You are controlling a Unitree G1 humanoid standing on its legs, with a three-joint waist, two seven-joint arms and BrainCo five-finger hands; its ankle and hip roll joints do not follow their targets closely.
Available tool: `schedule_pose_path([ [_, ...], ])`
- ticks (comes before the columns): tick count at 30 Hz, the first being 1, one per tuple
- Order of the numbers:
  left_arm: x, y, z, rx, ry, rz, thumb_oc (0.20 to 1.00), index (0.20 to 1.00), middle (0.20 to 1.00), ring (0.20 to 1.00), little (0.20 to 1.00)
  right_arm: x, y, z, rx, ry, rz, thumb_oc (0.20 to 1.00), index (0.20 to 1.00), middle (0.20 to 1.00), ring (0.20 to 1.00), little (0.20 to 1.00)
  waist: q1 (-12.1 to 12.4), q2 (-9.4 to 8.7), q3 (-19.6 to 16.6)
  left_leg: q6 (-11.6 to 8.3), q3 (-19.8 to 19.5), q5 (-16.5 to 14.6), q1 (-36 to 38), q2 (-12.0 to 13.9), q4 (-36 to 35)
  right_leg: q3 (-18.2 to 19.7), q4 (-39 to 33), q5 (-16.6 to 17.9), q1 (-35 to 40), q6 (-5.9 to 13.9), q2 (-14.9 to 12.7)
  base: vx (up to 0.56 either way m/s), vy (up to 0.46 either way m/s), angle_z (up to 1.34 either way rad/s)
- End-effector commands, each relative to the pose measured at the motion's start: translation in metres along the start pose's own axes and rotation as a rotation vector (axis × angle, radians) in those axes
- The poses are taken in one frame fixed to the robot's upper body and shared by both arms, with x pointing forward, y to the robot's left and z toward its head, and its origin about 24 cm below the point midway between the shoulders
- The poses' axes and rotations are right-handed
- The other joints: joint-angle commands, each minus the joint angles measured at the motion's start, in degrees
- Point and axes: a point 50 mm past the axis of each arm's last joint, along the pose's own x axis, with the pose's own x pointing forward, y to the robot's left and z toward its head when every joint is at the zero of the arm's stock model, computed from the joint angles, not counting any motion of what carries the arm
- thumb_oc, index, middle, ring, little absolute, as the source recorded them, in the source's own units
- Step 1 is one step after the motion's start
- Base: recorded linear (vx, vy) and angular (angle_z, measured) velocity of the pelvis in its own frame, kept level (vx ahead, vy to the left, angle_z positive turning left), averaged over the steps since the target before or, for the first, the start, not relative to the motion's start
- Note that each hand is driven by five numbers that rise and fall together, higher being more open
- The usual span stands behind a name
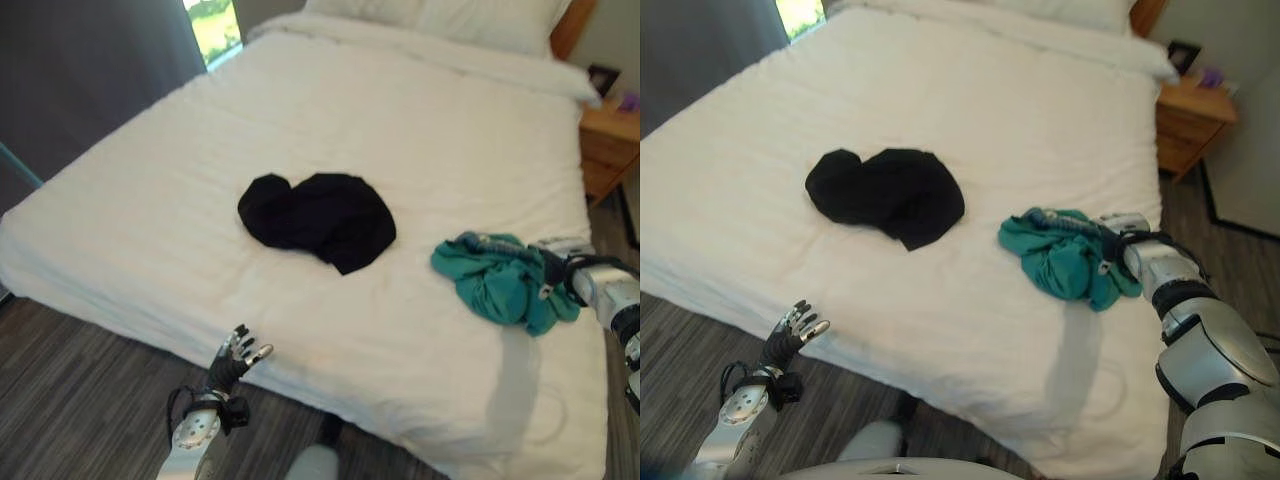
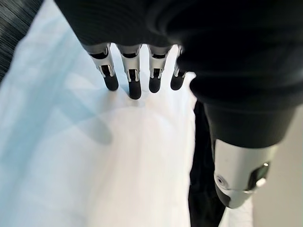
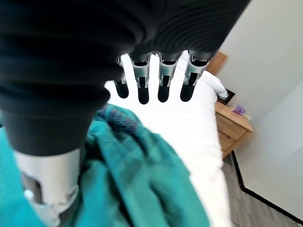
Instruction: Pick up bed clothes into laundry basket.
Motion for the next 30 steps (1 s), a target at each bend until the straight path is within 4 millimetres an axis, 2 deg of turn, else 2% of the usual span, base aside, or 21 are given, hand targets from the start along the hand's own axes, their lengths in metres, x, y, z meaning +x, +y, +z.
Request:
schedule_pose_path([
  [1, 0.016, -0.004, 0.046, -0.032, -0.189, -0.014, 1.0, 1.0, 1.0, 1.0, 1.0, 0.003, -0.039, -0.009, 0.057, 0.06, -0.129, 1.0, 1.0, 1.0, 1.0, 1.0, 1.16, -1.98, 5.56, -0.79, 2.17, -3.58, 1.63, -0.64, 0.34, 0.74, 0.22, 8.76, -7.29, 1.76, -4.95, -0.06, -0.009, 0.05],
  [3, 0.018, -0.011, 0.043, -0.054, -0.18, -0.02, 1.0, 1.0, 1.0, 1.0, 1.0, 0.006, -0.018, 0.013, 0.102, 0.011, -0.075, 1.0, 1.0, 1.0, 1.0, 1.0, 1.04, -1.29, 6.51, -0.96, 2.41, -3.42, 0.89, -0.4, 0.34, 1.07, 0.22, 8.56, -8.18, 1.67, -4.57, 0.0, 0.0, 0.0],
  [4, 0.02, -0.016, 0.043, -0.079, -0.182, -0.011, 1.0, 1.0, 1.0, 1.0, 1.0, 0.005, 0.017, 0.048, 0.161, -0.074, -0.002, 1.0, 1.0, 1.0, 1.0, 1.0, 0.79, -1.05, 7.1, -1.07, 2.84, -3.39, 0.83, -0.12, 0.34, 1.35, 0.22, 8.2, -8.35, 1.6, -4.24, 0.0, 0.0, 0.0],
  [5, 0.019, -0.015, 0.042, -0.078, -0.181, -0.01, 1.0, 1.0, 1.0, 1.0, 1.0, 0.005, 0.017, 0.048, 0.162, -0.074, -0.001, 1.0, 1.0, 1.0, 1.0, 1.0, 0.83, -1.11, 7.05, -1.07, 2.84, -3.41, 0.85, -0.12, 0.34, 1.34, 0.22, 8.18, -8.33, 1.59, -4.25, 0.03, -0.019, -0.1],
  [6, 0.02, -0.014, 0.043, -0.086, -0.184, 0.004, 1.0, 1.0, 1.0, 1.0, 1.0, 0.002, 0.028, 0.062, 0.186, -0.117, 0.014, 1.0, 1.0, 1.0, 1.0, 1.0, 0.55, -1.19, 7.1, -1.02, 2.95, -3.54, 1.02, -0.07, 0.34, 1.48, 0.22, 8.06, -8.29, 1.57, -4.16, 0.05, -0.018, -0.1],
  [7, 0.021, -0.009, 0.045, -0.092, -0.196, 0.038, 1.0, 1.0, 1.0, 1.0, 1.0, -0.009, 0.058, 0.084, 0.239, -0.186, 0.078, 0.2, 0.2, 0.2, 0.2, 0.2, -0.36, -1.33, 6.95, -0.95, 3.19, -3.89, 1.6, 0.24, 0.34, 1.63, 0.22, 7.57, -7.75, 1.58, -4.16, 0.07, -0.028, -0.06],
  [8, 0.021, -0.009, 0.045, -0.099, -0.197, 0.047, 1.0, 1.0, 1.0, 1.0, 1.0, -0.016, 0.075, 0.094, 0.275, -0.207, 0.123, 0.2, 0.2, 0.2, 0.2, 0.2, -0.89, -1.42, 6.79, -0.86, 3.12, -4.06, 1.91, 0.25, 0.34, 1.64, 0.22, 7.29, -7.38, 1.58, -4.2, 0.06, -0.025, -0.02],
  [9, 0.021, -0.009, 0.045, -0.097, -0.195, 0.047, 1.0, 1.0, 1.0, 1.0, 1.0, -0.016, 0.076, 0.094, 0.277, -0.207, 0.125, 0.2, 0.2, 0.2, 0.2, 0.2, -0.87, -1.48, 6.73, -0.86, 3.06, -4.08, 1.98, 0.22, 0.34, 1.57, 0.22, 7.24, -7.28, 1.59, -4.23, 0.04, -0.018, 0.02],
  [10, 0.022, -0.009, 0.046, -0.097, -0.2, 0.048, 1.0, 1.0, 1.0, 1.0, 1.0, -0.027, 0.102, 0.095, 0.326, -0.198, 0.192, 0.2, 0.2, 0.2, 0.2, 0.2, -1.55, -1.63, 6.49, -0.86, 3.09, -4.35, 2.4, 0.22, 0.34, 1.31, 0.22, 6.96, -6.71, 1.64, -4.32, 0.04, -0.012, 0.1],
  [13, 0.021, -0.007, 0.049, -0.086, -0.217, 0.051, 1.0, 1.0, 1.0, 1.0, 1.0, -0.052, 0.153, 0.094, 0.409, -0.152, 0.33, 0.2, 0.2, 0.2, 0.2, 0.2, -3.12, -2.14, 5.64, -0.59, 3.21, -5.12, 3.75, 0.28, 0.34, 1.13, 0.22, 6.49, -5.49, 1.8, -4.6, 0.06, -0.006, 0.16],
  [15, 0.021, -0.002, 0.05, -0.087, -0.222, 0.067, 1.0, 1.0, 1.0, 1.0, 1.0, -0.072, 0.186, 0.076, 0.5, -0.052, 0.414, 0.2, 0.2, 0.2, 0.2, 0.2, -4.51, -2.63, 4.79, -0.5, 3.58, -5.6, 4.75, 0.41, 0.34, 1.05, 0.22, 6.34, -4.78, 1.91, -4.79, 0.07, 0.003, 0.03],
  [17, 0.02, 0.005, 0.049, -0.083, -0.218, 0.097, 1.0, 1.0, 1.0, 1.0, 1.0, -0.092, 0.209, 0.058, 0.654, 0.078, 0.436, 0.2, 0.2, 0.2, 0.2, 0.2, -6.04, -3.05, 3.93, -0.38, 4.34, -6.25, 6.08, 0.46, 0.34, 1.31, 0.22, 6.2, -4.04, 2.04, -4.91, 0.08, 0.021, 0.03],
  [18, 0.019, 0.012, 0.05, -0.076, -0.223, 0.124, 1.0, 1.0, 1.0, 1.0, 1.0, -0.105, 0.222, 0.041, 0.79, 0.205, 0.421, 0.2, 0.2, 0.2, 0.2, 0.2, -7.6, -3.37, 2.96, -0.26, 5.05, -6.76, 7.21, 0.66, 0.34, 1.8, 0.22, 6.19, -3.59, 2.15, -4.93, 0.06, 0.018, -0.06],
  [19, 0.019, 0.011, 0.05, -0.075, -0.222, 0.123, 1.0, 1.0, 1.0, 1.0, 1.0, -0.105, 0.222, 0.04, 0.791, 0.206, 0.421, 0.2, 0.2, 0.2, 0.2, 0.2, -7.43, -3.38, 3.04, -0.26, 5.13, -6.82, 7.37, 0.67, 0.34, 1.88, 0.22, 6.16, -3.46, 2.16, -4.94, 0.06, 0.01, -0.06],
  [21, 0.019, 0.02, 0.054, -0.045, -0.23, 0.155, 1.0, 1.0, 1.0, 1.0, 1.0, -0.123, 0.239, 0.025, 0.965, 0.356, 0.395, 0.2, 0.2, 0.2, 0.2, 0.2, -9.36, -3.75, 1.47, 0.09, 6.66, -7.84, 9.51, 1.11, 0.34, 3.21, 0.22, 6.07, -2.73, 2.28, -4.8, 0.07, 0.014, -0.16],
  [23, 0.02, 0.023, 0.055, -0.031, -0.23, 0.159, 1.0, 1.0, 1.0, 1.0, 1.0, -0.127, 0.241, 0.024, 0.994, 0.372, 0.386, 0.2, 0.2, 0.2, 0.2, 0.2, -9.69, -3.87, 1.14, 0.19, 7.3, -8.2, 10.32, 1.27, 0.34, 3.75, 0.22, 6.07, -2.34, 2.29, -4.75, 0.06, 0.012, -0.27],
  [24, 0.02, 0.03, 0.061, -0.011, -0.249, 0.184, 1.0, 1.0, 1.0, 1.0, 1.0, -0.134, 0.244, 0.026, 1.029, 0.368, 0.383, 0.2, 0.2, 0.2, 0.2, 0.2, -10.82, -3.9, 0.3, 0.26, 8.27, -8.69, 11.42, 1.6, 0.34, 4.6, 0.22, 6.1, -2.04, 2.29, -4.64, 0.06, 0.01, -0.31],
  [27, 0.022, 0.036, 0.069, 0.019, -0.273, 0.199, 1.0, 1.0, 1.0, 1.0, 1.0, -0.137, 0.243, 0.03, 1.053, 0.341, 0.373, 0.2, 0.2, 0.2, 0.2, 0.2, -11.54, -3.87, -0.46, 0.18, 9.37, -9.26, 12.7, 1.92, 0.34, 5.57, 0.22, 6.11, -1.67, 2.37, -4.47, 0.03, 0.009, -0.32],
  [30, 0.027, 0.05, 0.087, 0.086, -0.311, 0.245, 1.0, 1.0, 1.0, 1.0, 1.0, -0.141, 0.242, 0.041, 1.093, 0.295, 0.378, 0.2, 0.2, 0.2, 0.2, 0.2, -12.91, -3.57, -1.26, 0.06, 10.51, -9.66, 14.0, 2.36, 0.34, 6.63, 0.22, 6.14, -1.31, 2.4, -4.34, 0.02, 0.014, -0.31],
])
